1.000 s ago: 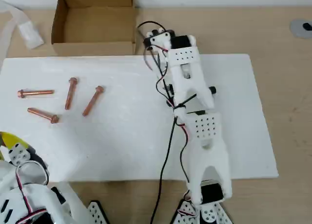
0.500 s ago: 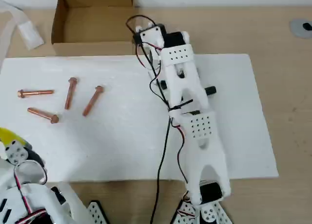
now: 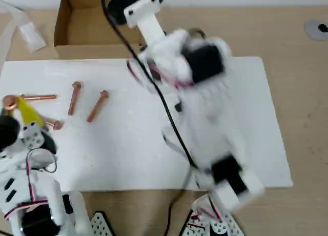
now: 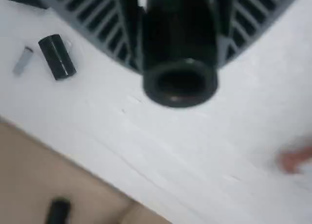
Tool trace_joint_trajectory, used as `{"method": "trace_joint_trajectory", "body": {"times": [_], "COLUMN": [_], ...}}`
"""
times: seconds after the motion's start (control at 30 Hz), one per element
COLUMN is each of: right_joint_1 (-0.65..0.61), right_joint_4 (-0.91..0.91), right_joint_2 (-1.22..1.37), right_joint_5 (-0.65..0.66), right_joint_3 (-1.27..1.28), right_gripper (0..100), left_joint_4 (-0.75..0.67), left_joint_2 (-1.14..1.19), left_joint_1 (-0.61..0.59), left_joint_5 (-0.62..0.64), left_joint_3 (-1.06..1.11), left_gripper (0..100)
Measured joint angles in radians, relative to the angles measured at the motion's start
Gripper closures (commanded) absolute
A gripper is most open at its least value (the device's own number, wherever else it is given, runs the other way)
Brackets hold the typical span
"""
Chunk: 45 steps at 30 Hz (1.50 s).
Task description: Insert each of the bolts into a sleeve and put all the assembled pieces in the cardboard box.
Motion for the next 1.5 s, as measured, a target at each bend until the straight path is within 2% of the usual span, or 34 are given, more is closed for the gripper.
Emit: {"method": "trace_joint_trajectory", "body": {"times": [0.23,0.37,0.57,0.7,0.8,0.9,1.03,1.17,1.37,1.5], "right_joint_1": [-0.032,-0.032,-0.034,-0.034,-0.034,-0.034,-0.034,-0.034,-0.061,-0.121], "right_joint_4": [-0.003,-0.101,-0.445,-0.744,-0.948,-1.077,-1.181,-1.266,-1.318,-1.321], "right_joint_2": [-0.571,-0.856,-1.198,-1.324,-1.359,-1.372,-1.375,-1.378,-1.379,-1.379], "right_joint_5": [0.002,0.002,0.002,0.002,0.002,0.002,-0.071,-0.117,-0.124,-0.124], "right_joint_3": [0.479,0.824,1.422,1.777,1.956,2.053,2.073,2.082,2.082,2.082], "right_gripper": [98.8,98.8,98.8,98.8,98.8,98.8,98.8,98.8,98.8,98.8], "left_joint_4": [-0.130,-0.199,-0.247,-0.161,-0.084,-0.006,0.044,0.048,0.044,-0.029], "left_joint_2": [0.020,0.146,0.453,0.621,0.657,0.660,0.660,0.660,0.664,0.667], "left_joint_1": [0.199,0.273,0.365,0.505,0.631,0.710,0.724,0.733,0.786,0.833], "left_joint_5": [0.057,0.130,0.339,0.402,0.405,0.405,0.408,0.407,0.315,0.244], "left_joint_3": [0.011,0.011,-0.166,-0.354,-0.474,-0.574,-0.629,-0.640,-0.638,-0.578], "left_gripper": [99,99,99,99,99,99,99,99,99,99]}}
